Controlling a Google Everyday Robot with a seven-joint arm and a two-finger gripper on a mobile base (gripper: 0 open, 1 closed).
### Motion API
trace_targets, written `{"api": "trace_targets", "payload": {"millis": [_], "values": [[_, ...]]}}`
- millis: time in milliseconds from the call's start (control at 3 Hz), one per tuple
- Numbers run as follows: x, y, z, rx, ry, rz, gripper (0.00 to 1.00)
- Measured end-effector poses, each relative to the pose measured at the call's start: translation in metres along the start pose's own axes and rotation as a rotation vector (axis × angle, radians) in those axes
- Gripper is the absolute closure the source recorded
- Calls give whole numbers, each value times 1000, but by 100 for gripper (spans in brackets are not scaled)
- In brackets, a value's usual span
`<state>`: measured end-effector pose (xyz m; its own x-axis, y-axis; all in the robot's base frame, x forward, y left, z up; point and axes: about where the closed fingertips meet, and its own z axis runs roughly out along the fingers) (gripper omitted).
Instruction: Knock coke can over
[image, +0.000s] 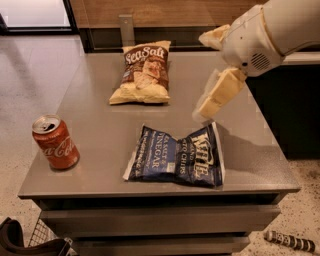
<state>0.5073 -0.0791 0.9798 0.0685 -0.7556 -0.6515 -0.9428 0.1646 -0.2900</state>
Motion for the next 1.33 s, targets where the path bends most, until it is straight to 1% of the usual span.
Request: {"api": "trace_targets", "payload": {"millis": [333, 667, 1000, 1333], "values": [[-30, 13, 45, -64, -231, 34, 0], [-41, 25, 66, -72, -357, 66, 0], [-57, 39, 79, -59, -434, 69, 0], [-67, 42, 87, -74, -439, 62, 0]]}}
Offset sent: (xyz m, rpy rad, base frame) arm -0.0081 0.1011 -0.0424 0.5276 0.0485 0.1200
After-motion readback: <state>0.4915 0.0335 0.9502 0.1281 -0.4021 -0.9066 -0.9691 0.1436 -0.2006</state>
